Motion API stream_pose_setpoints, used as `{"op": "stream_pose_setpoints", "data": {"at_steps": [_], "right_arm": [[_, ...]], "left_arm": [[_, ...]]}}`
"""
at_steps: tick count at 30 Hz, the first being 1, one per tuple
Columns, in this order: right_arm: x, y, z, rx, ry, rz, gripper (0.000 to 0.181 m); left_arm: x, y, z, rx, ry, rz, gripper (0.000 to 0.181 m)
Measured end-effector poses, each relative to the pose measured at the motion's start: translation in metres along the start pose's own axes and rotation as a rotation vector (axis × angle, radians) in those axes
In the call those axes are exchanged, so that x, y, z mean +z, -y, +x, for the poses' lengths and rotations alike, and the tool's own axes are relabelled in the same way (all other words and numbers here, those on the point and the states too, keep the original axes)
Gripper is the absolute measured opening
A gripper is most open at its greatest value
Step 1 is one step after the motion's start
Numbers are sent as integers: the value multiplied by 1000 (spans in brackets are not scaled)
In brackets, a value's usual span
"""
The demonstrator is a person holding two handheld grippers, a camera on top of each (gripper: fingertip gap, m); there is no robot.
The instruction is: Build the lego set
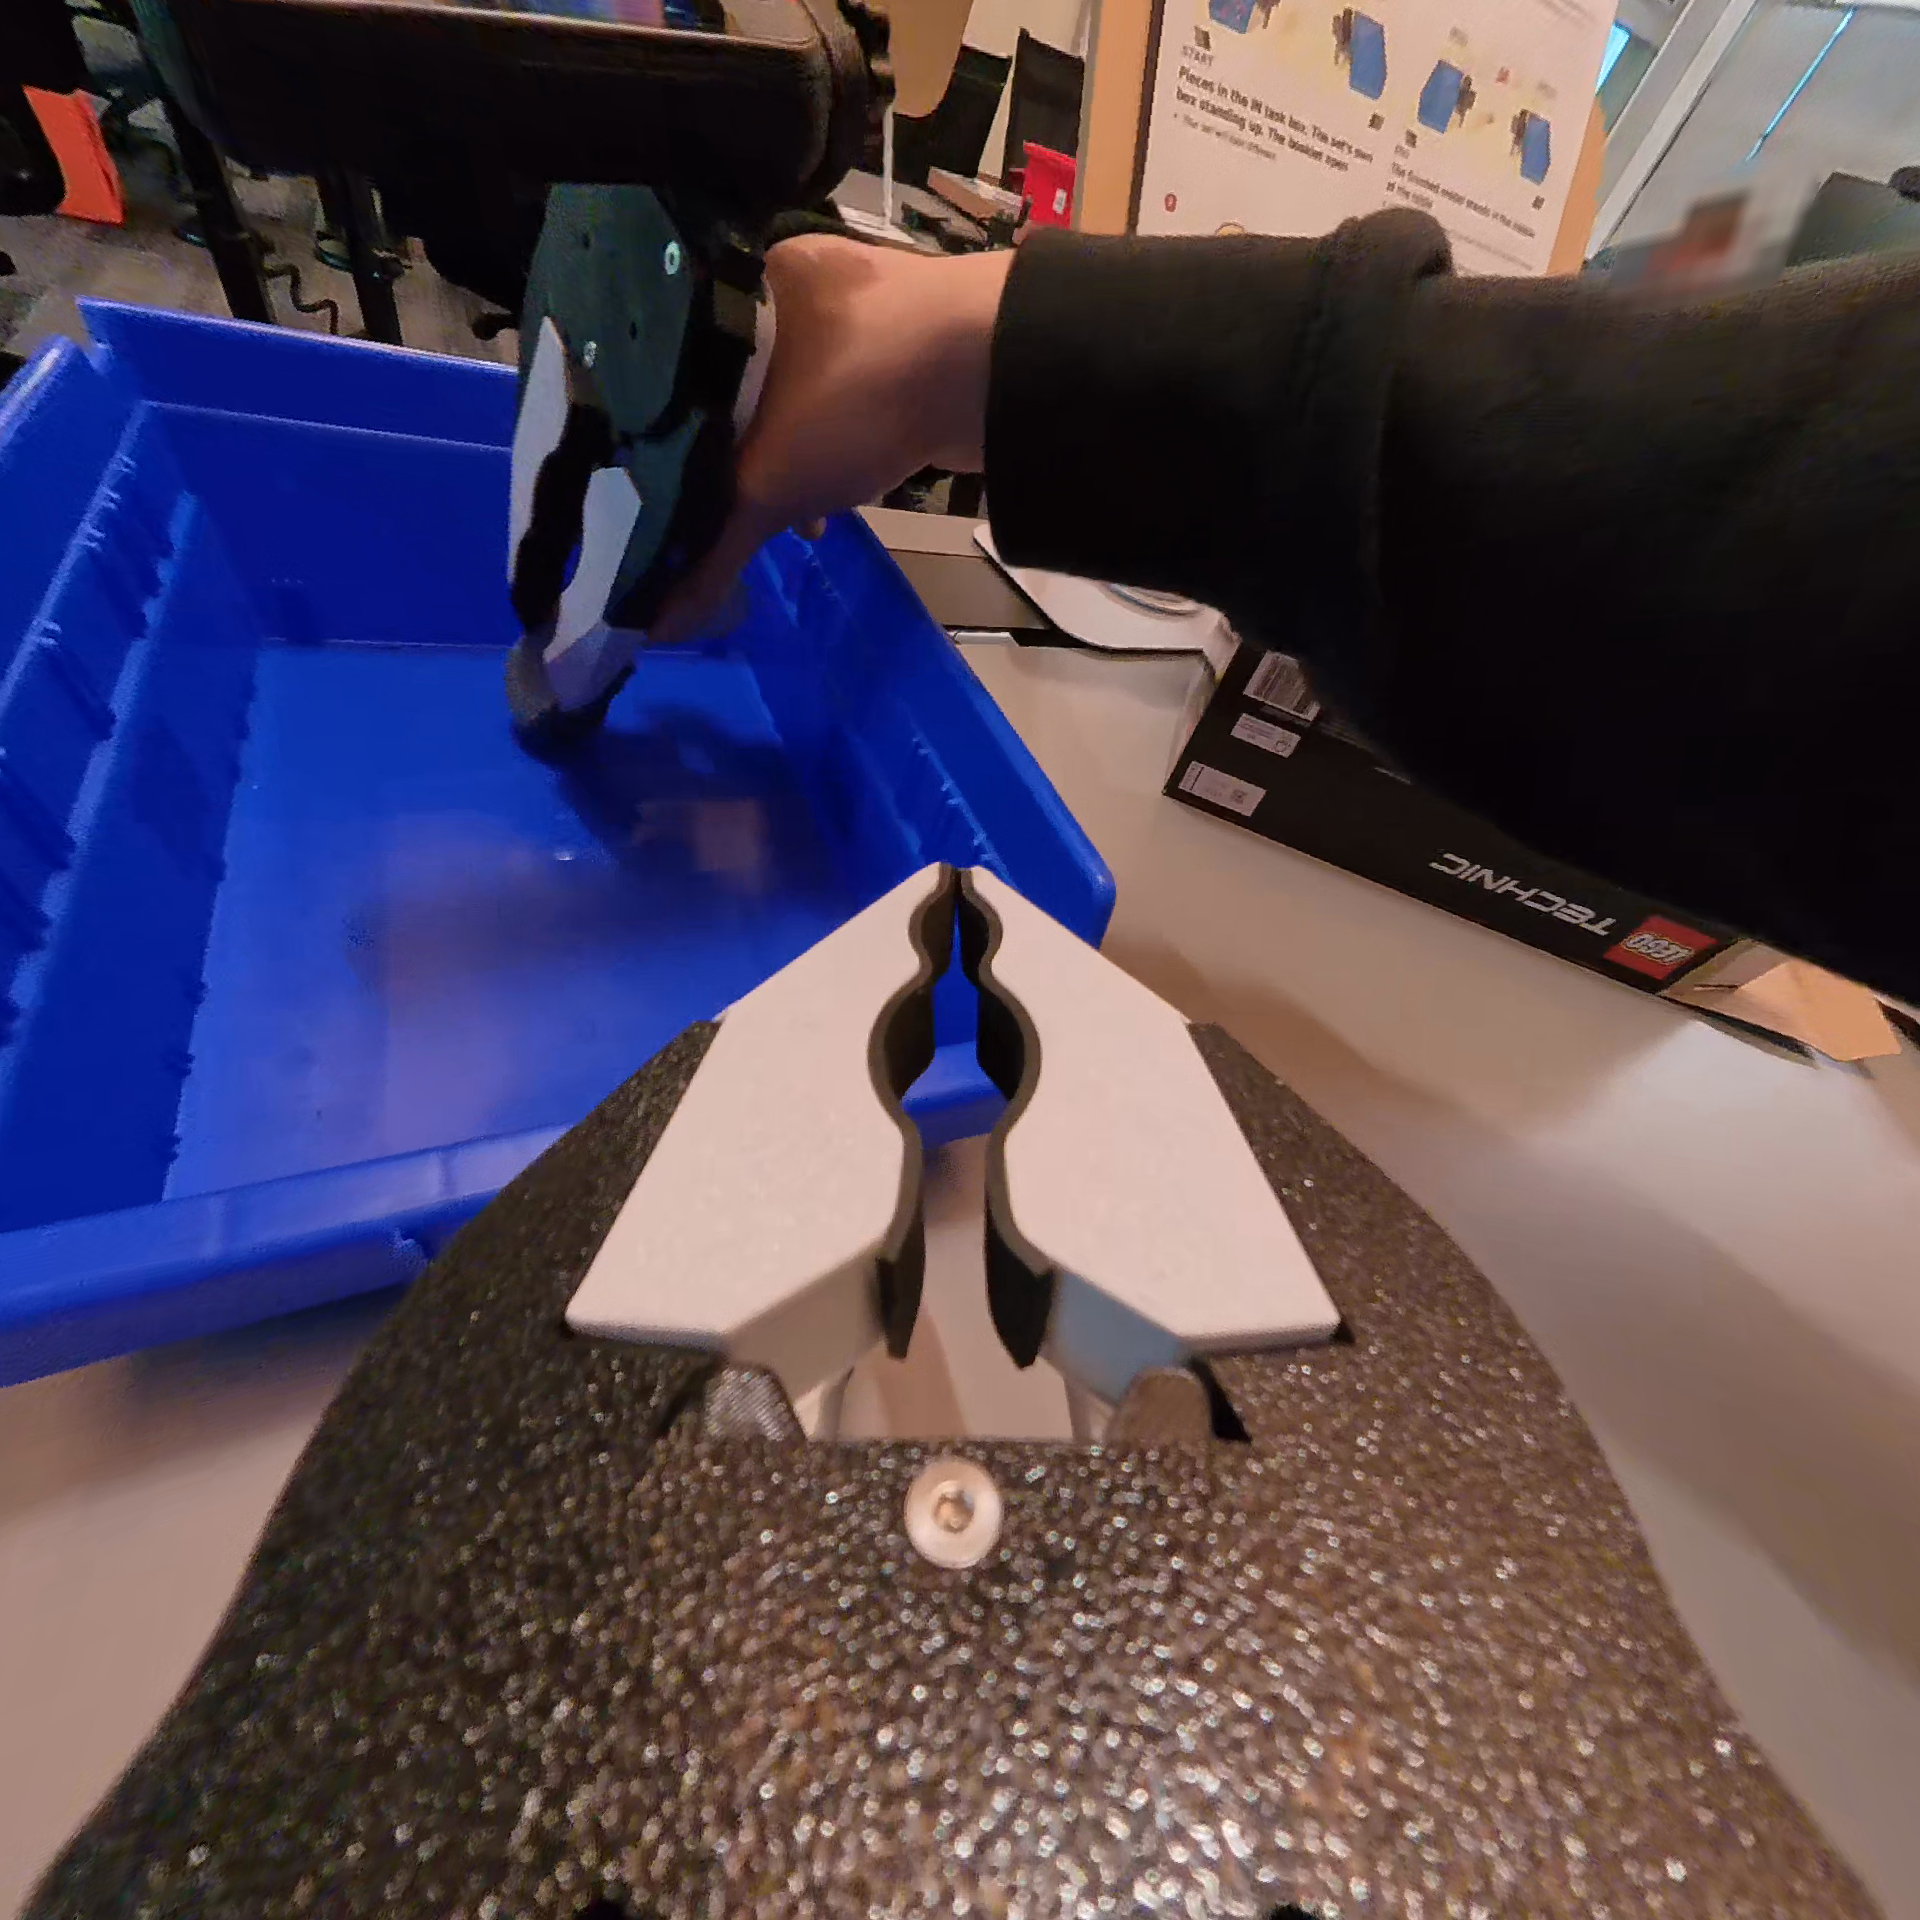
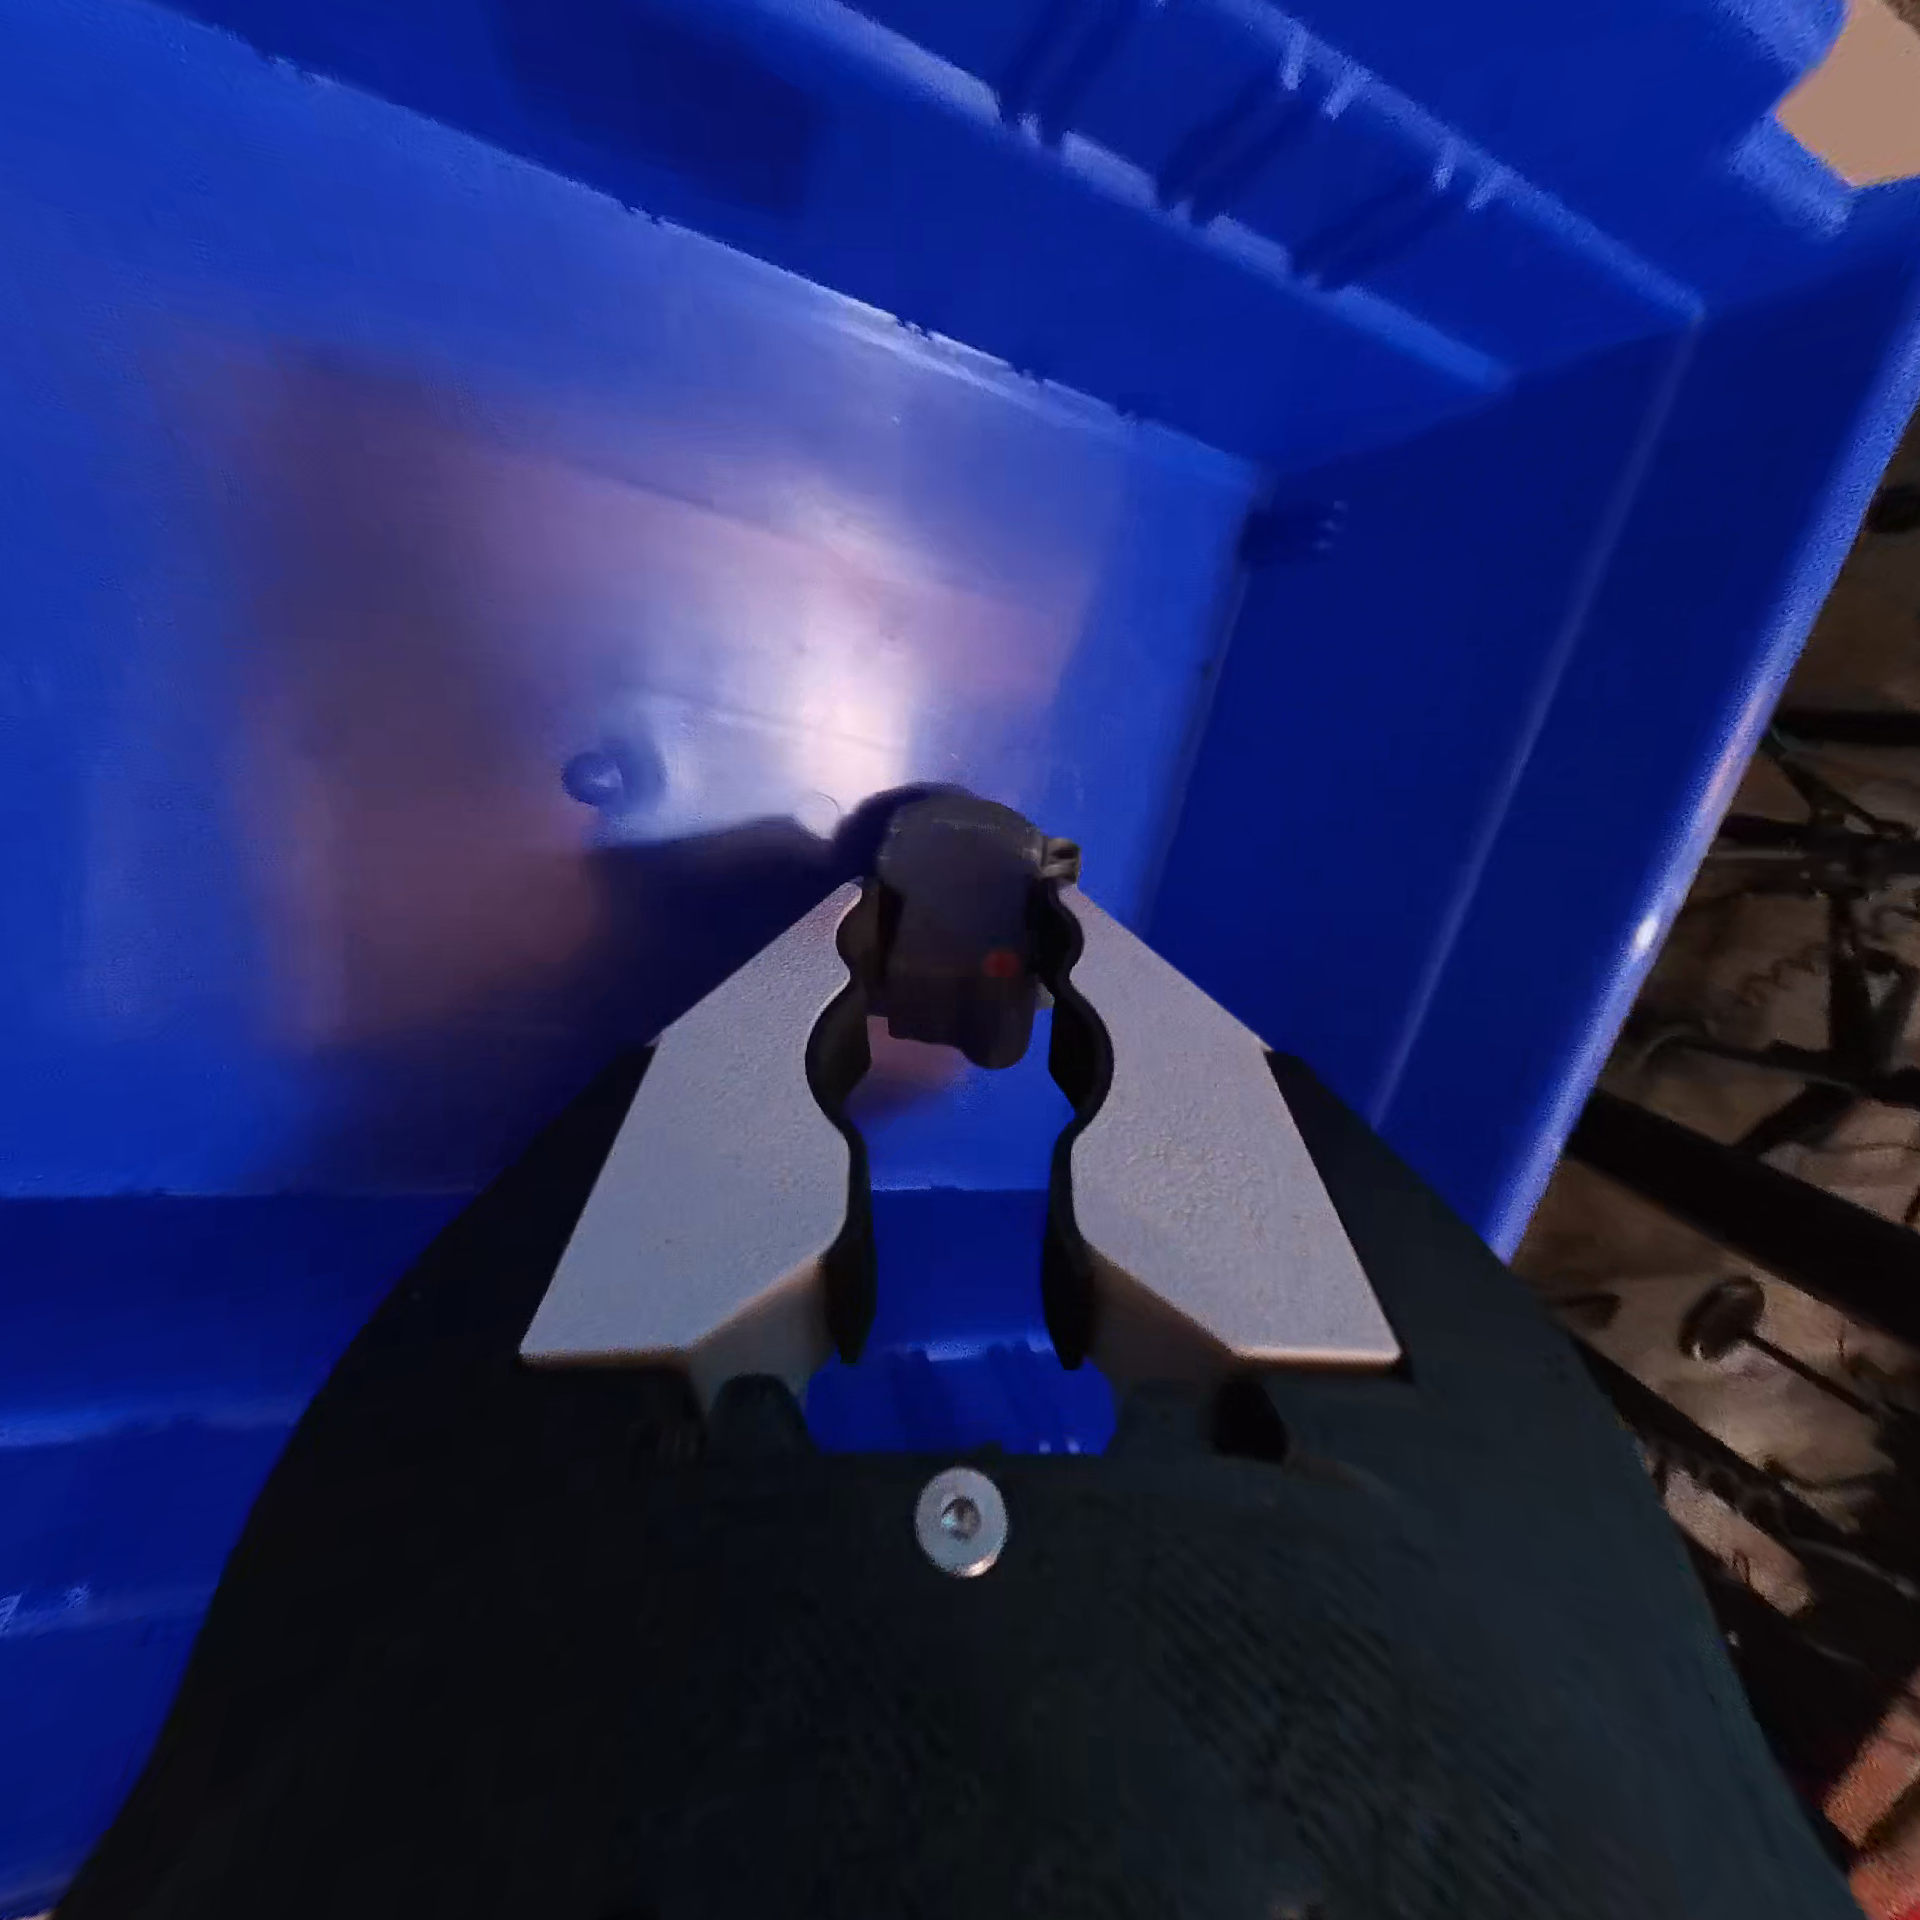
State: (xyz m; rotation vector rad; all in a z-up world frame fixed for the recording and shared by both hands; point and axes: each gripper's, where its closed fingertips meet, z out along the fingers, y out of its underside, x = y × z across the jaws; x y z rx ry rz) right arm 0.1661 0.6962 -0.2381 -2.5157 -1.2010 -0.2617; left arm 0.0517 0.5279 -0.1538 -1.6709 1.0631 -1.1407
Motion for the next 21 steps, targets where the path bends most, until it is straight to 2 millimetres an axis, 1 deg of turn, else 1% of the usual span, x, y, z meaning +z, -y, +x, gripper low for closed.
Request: {"op": "stream_pose_setpoints", "data": {"at_steps": [1, 2, 4, 5, 6, 7, 8, 9, 11, 12, 13, 14, 15, 16, 17, 18, 19, 21], "right_arm": [[-2, -4, 5, 21, -20, -18, 34], [-7, -12, 10, 35, -43, -48, 48], [-23, -33, 20, 24, -95, -130, 47], [-33, -37, 28, 20, -146, -126, 46], [-47, -39, 31, 48, -182, -97, 45], [-62, -46, 26, 115, -180, -92, 46], [-78, -51, 18, 214, -174, -62, 55], [-95, -50, 4, 316, -152, 15, 60], [-134, -33, -40, 495, -67, 277, 52], [-152, -26, -64, 542, -42, 402, 46], [-166, -22, -89, 538, -41, 496, 43], [-174, -22, -109, 530, -90, 566, 46], [-177, -21, -125, 541, -157, 629, 55], [-175, -20, -142, 549, -198, 669, 64], [-168, -18, -156, 566, -225, 680, 71], [-159, -16, -163, 568, -264, 677, 79], [-149, -19, -162, 569, -326, 656, 81], [-133, -27, -152, 566, -424, 599, 79]], "left_arm": [[-1, 0, -1, -2, 6, 4, 0], [-2, 1, -3, -7, 8, 9, 0], [-1, 2, -3, -22, 1, 20, 0], [0, 2, -2, -28, -7, 21, 0], [1, 1, 0, -31, -15, 18, 0], [2, 0, 1, -29, -22, 12, 0], [3, -1, 2, -23, -24, 3, 0], [5, -2, 3, -17, -24, -5, 0], [5, -3, 4, -12, -28, -14, 0], [5, -2, 5, -9, -29, -12, 0], [4, -1, 4, -5, -24, -7, 0], [3, 0, 1, -1, -9, -2, 0], [1, 1, -3, 1, 16, 3, 0], [-1, 2, -9, 2, 52, 7, 0], [-4, 2, -17, 3, 98, 8, 0], [-7, 2, -24, 7, 143, 10, 0], [-9, 3, -29, 13, 177, 14, 0], [-13, 5, -33, 17, 200, 30, 0]]}}
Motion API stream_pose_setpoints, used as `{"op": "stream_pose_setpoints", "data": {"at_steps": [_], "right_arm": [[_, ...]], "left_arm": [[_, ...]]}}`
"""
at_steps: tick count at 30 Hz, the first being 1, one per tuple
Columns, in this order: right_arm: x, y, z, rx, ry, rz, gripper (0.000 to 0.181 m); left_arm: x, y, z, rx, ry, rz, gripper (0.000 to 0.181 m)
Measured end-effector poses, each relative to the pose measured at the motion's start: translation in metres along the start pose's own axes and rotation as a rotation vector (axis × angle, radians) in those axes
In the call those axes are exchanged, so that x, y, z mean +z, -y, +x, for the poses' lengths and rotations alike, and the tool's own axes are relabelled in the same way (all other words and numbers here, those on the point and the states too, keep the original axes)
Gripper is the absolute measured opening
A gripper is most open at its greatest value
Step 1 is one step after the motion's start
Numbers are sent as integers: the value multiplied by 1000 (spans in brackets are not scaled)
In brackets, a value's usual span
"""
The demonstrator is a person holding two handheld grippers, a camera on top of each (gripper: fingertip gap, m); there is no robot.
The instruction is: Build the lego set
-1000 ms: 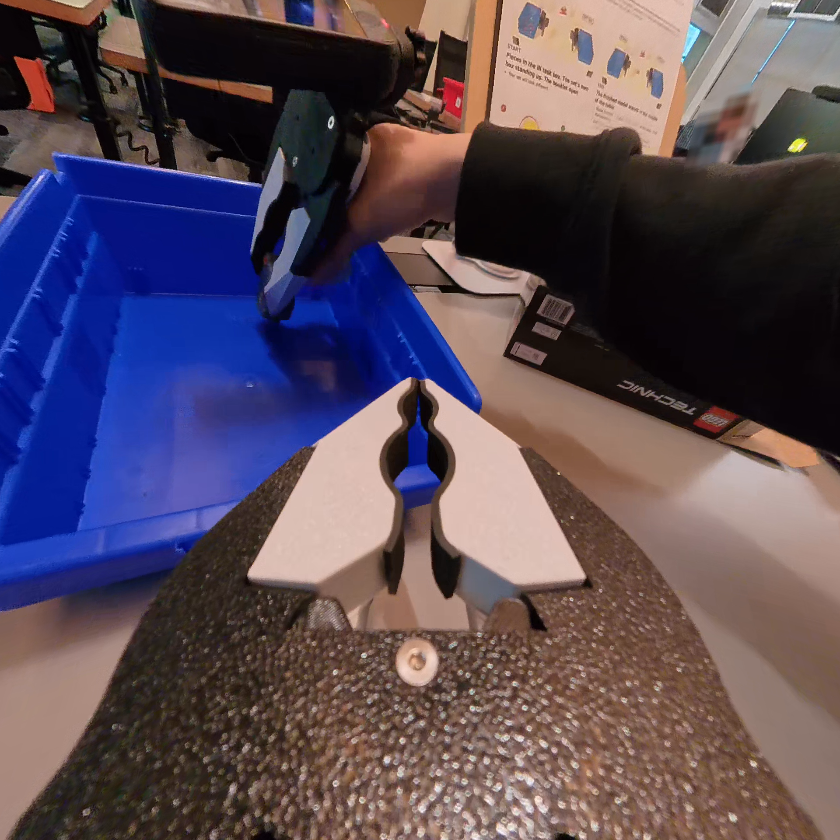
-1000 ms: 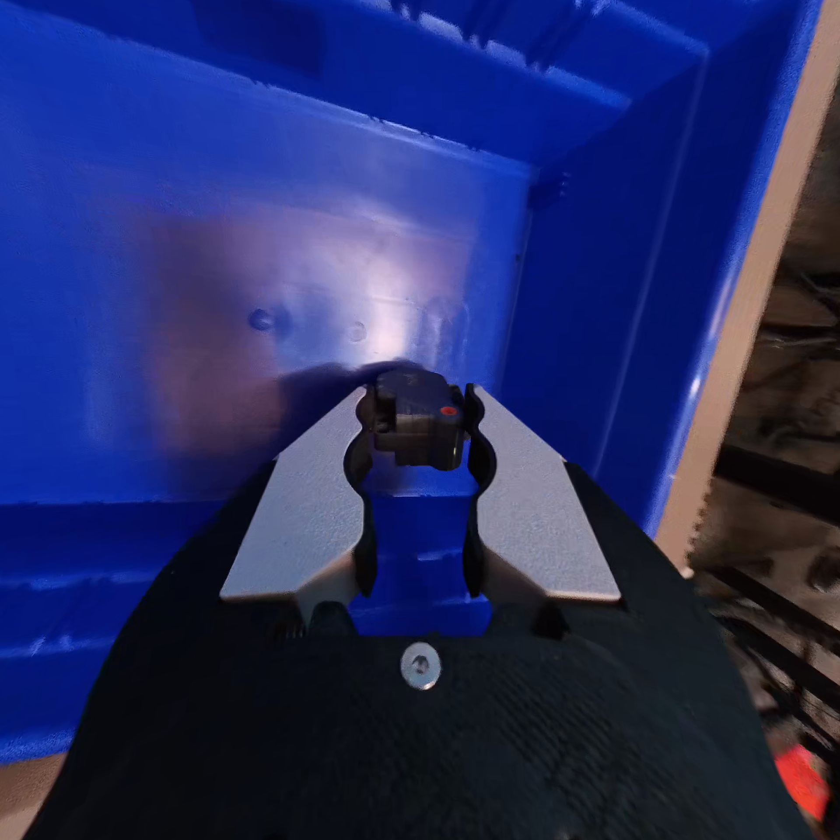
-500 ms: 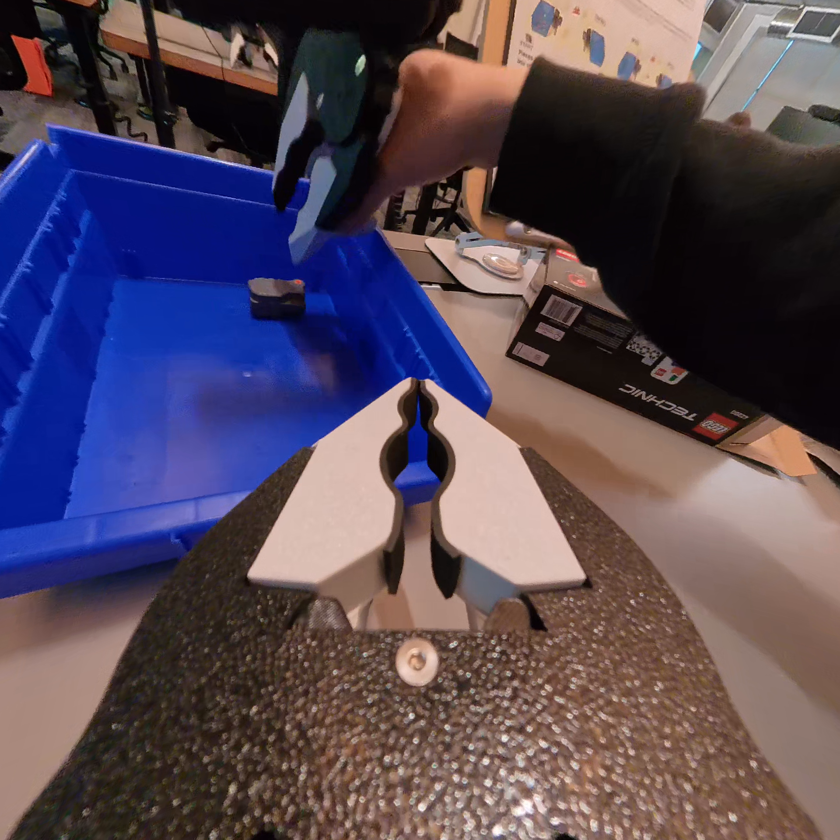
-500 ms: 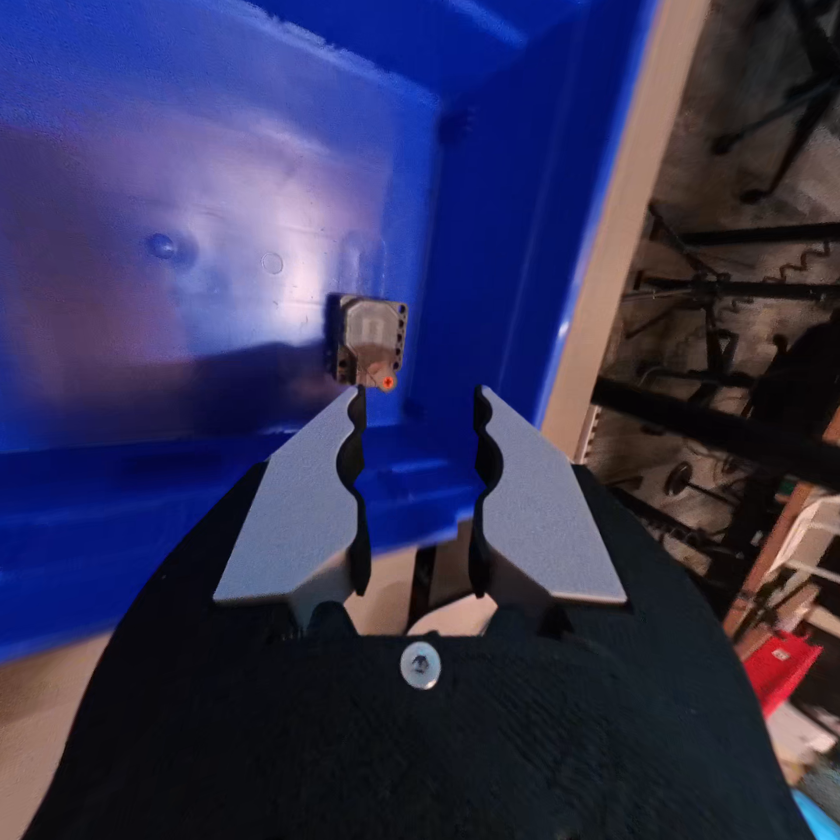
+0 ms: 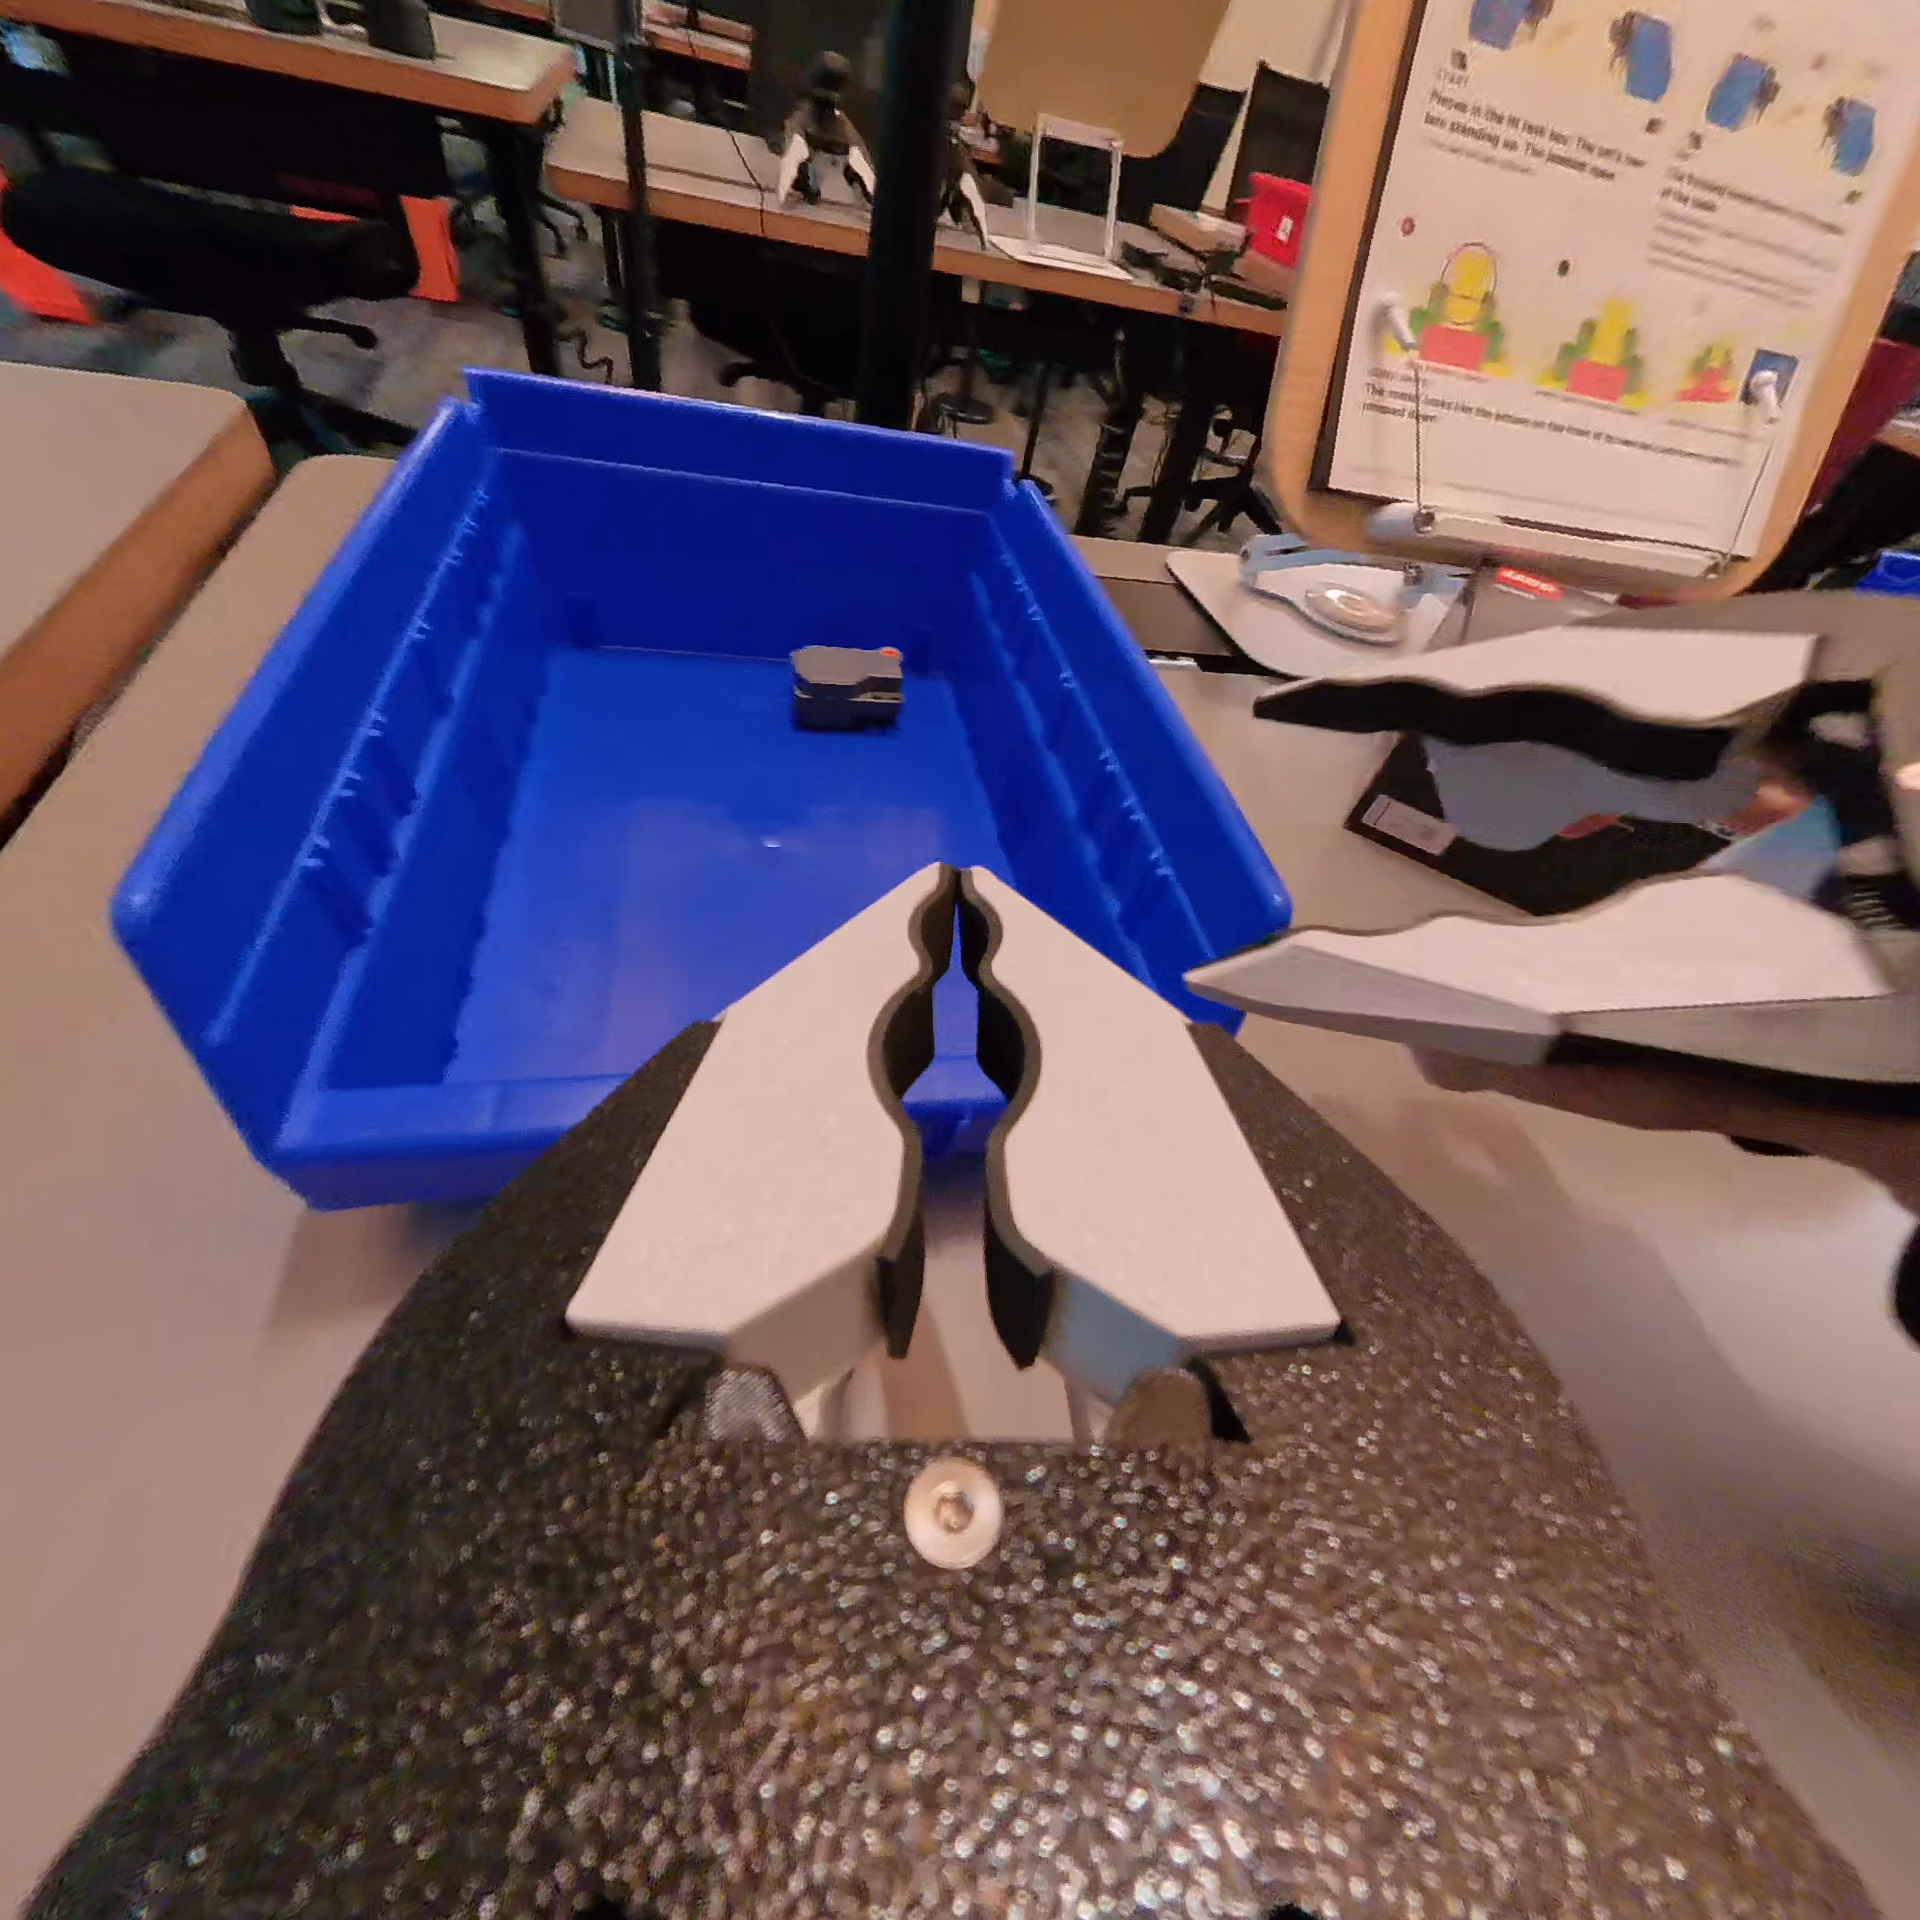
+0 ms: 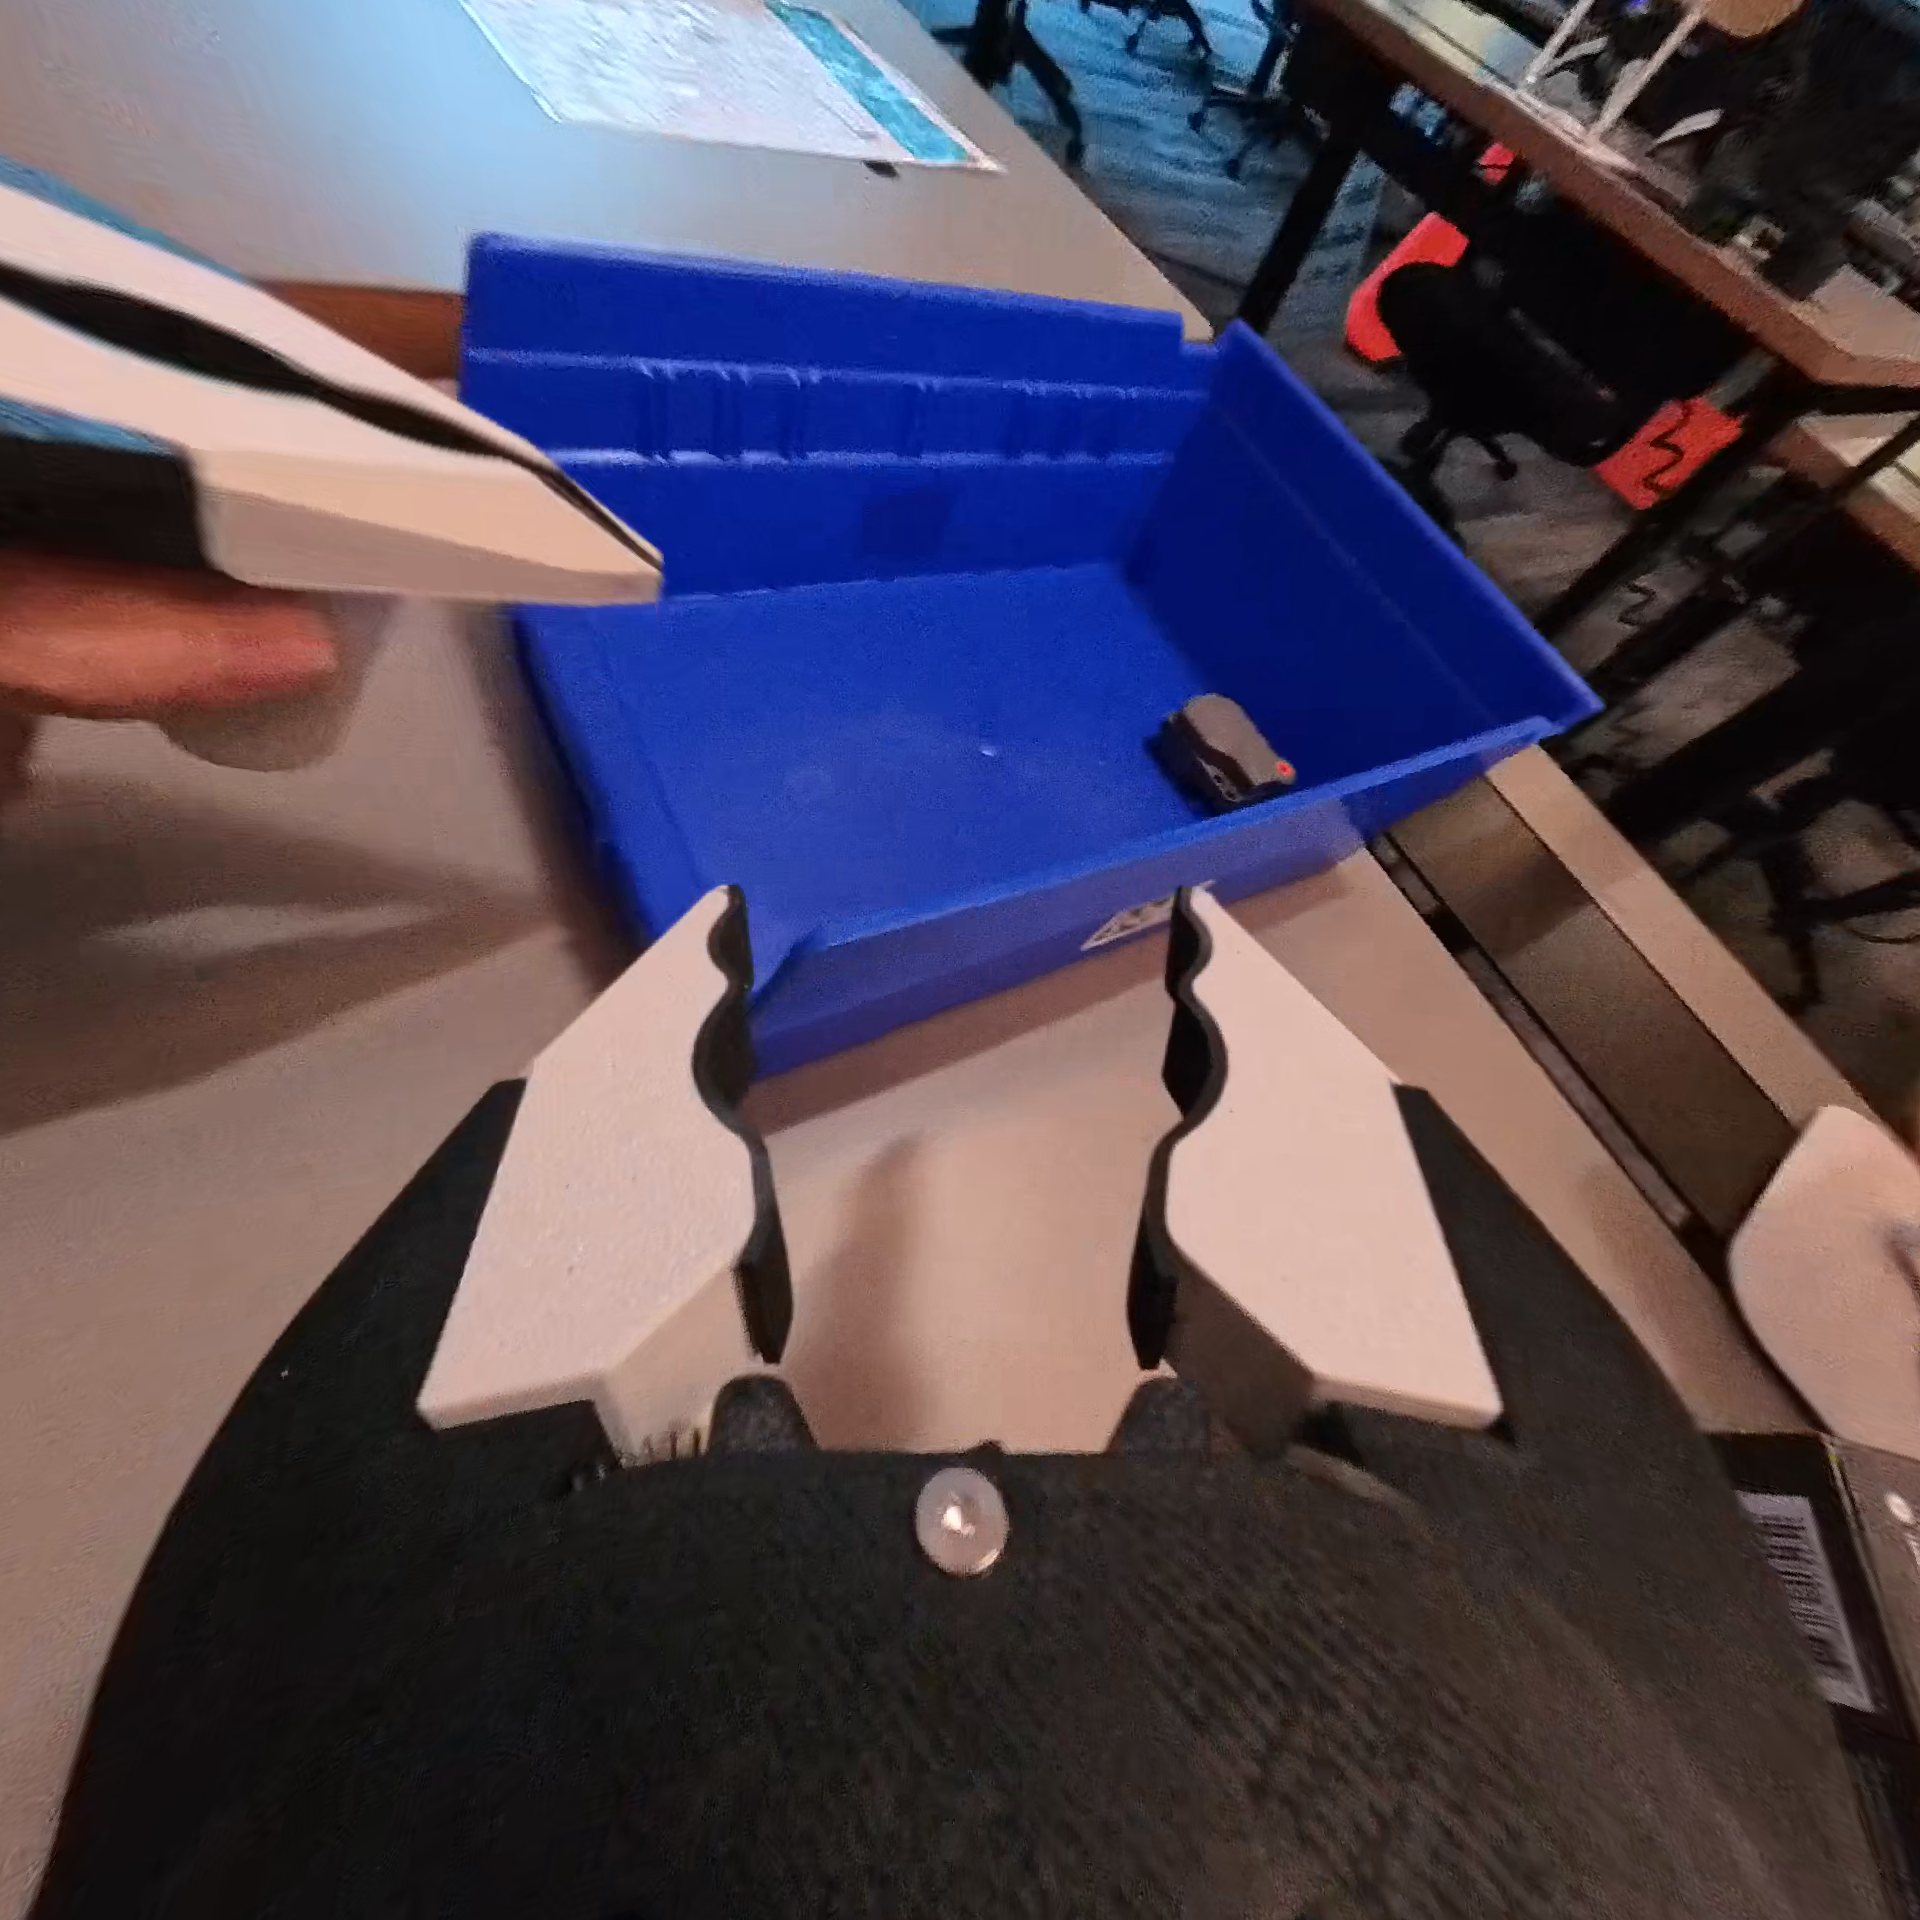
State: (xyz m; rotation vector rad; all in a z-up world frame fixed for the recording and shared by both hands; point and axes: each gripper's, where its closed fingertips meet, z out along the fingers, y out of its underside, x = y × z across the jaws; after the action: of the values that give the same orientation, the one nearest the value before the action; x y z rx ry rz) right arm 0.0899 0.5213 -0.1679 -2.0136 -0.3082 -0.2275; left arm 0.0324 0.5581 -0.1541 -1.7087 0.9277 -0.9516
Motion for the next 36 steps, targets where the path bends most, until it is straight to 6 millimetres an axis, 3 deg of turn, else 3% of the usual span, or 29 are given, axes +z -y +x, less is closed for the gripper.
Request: {"op": "stream_pose_setpoints", "data": {"at_steps": [1, 5, 11, 14, 16, 18, 21, 23, 24, 26, 28, 30, 32, 33, 35, 36], "right_arm": [[5, -5, 6, -10, -23, -9, 86], [16, -20, 11, 69, 50, -35, 82], [14, -39, 31, 213, 72, -37, 78], [-13, -33, 24, 232, 138, -18, 82], [-53, -27, 37, 216, 170, 1, 83], [-103, -36, 84, 151, 86, -31, 83], [-186, -84, 201, 87, -183, -196, 90], [-234, -124, 276, 158, -319, -277, 101], [-247, -145, 299, 226, -293, -304, 101], [-250, -185, 323, 426, -156, -340, 103], [-238, -211, 315, 627, 75, -351, 98], [-225, -222, 299, 732, 267, -334, 91], [-213, -242, 289, 810, 324, -402, 91], [-209, -240, 277, 837, 397, -407, 88], [-210, -213, 247, 902, 603, -329, 81], [-208, -208, 238, 925, 619, -324, 78]], "left_arm": [[-1, 1, 0, -3, -3, 7, 0], [-2, 3, 0, -25, -19, 22, 0], [4, -5, 9, -1, -54, -29, 0], [7, -5, 24, 14, -97, -52, 0], [8, -1, 45, 20, -167, -57, 0], [7, 8, 76, 10, -264, -42, 0], [9, 25, 130, -33, -383, 7, 10], [18, 27, 167, -58, -423, 28, 28], [25, 24, 184, -72, -434, 28, 46], [43, 7, 218, -93, -451, -31, 74], [60, -23, 249, -114, -460, -159, 96], [76, -52, 273, -143, -458, -282, 117], [92, -68, 287, -243, -441, -342, 120], [99, -70, 295, -309, -456, -349, 122], [110, -75, 304, -423, -490, -390, 132], [117, -78, 305, -468, -490, -416, 133]]}}
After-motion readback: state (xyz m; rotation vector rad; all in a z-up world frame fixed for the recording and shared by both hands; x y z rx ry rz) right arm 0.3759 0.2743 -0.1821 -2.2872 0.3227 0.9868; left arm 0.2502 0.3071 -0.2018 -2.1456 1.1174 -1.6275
